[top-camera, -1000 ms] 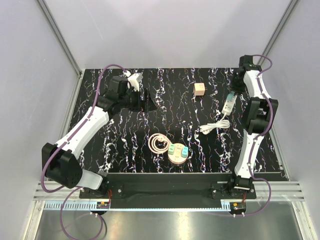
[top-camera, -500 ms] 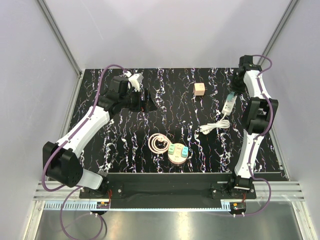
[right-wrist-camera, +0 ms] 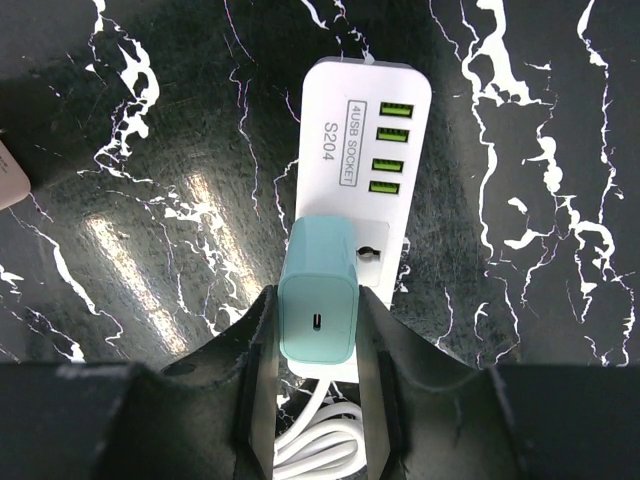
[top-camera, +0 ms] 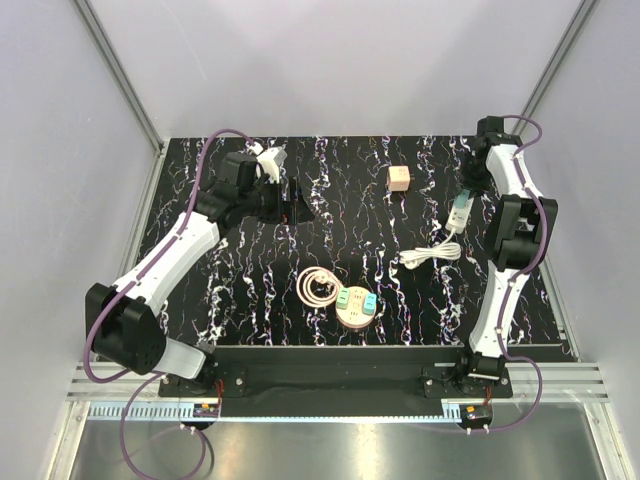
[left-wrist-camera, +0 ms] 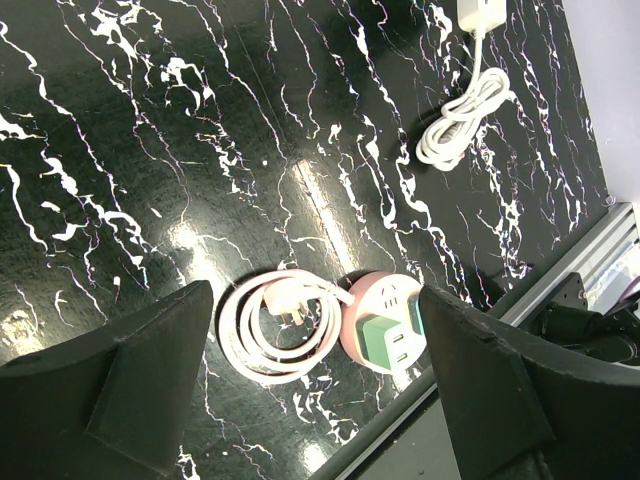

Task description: Insert the plug

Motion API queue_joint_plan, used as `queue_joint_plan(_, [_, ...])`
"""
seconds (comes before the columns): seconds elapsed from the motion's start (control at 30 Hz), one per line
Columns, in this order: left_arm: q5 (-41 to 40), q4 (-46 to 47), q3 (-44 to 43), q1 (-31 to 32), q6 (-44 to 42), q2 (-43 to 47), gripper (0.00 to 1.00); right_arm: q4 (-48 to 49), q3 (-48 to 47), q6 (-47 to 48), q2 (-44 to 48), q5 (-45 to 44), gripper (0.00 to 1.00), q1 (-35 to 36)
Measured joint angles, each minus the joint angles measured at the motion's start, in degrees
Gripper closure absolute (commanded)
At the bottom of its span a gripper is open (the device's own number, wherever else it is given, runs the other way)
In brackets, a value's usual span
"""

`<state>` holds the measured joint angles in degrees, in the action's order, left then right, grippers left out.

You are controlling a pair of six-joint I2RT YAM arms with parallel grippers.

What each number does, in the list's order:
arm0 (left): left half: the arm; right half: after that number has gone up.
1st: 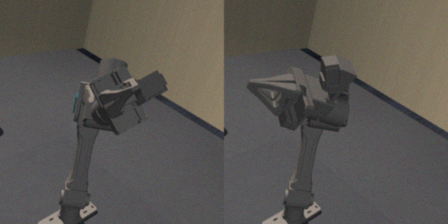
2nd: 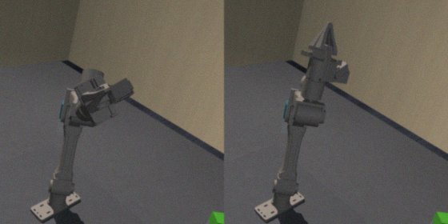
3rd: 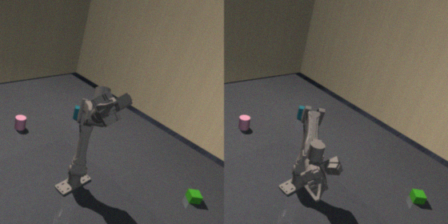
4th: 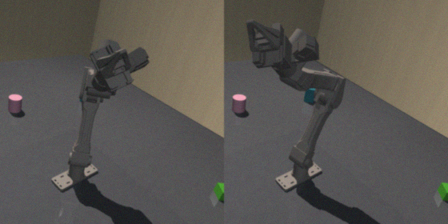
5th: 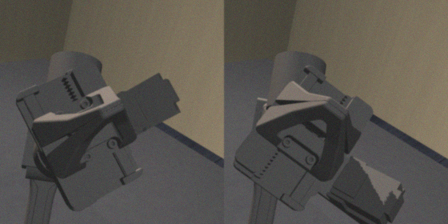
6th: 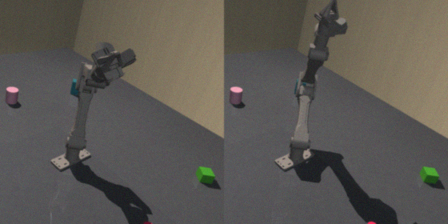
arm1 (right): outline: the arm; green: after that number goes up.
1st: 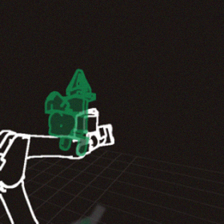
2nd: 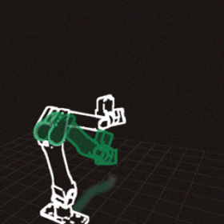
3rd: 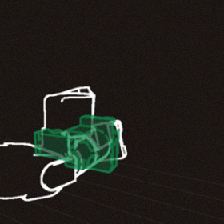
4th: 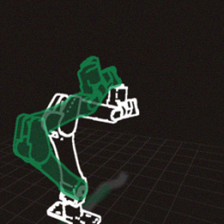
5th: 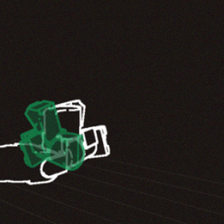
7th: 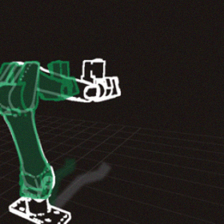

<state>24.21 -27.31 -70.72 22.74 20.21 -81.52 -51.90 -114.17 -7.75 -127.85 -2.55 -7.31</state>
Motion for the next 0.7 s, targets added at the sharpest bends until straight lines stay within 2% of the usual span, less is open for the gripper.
queue_joint_plan(0.27, [0.0, 0.0, 0.0, 0.0, 0.2, 0.0, 0.11, 0.4, 0.4, -0.5, 0.0, 0.5, 1.00, -0.3])
queue_joint_plan(0.7, [0.0, 0.0, 0.0, 0.0, 0.3, 0.0, 0.11, 9.5, 9.9, -3.1, 4.2, 0.8, 1.00, -0.8])
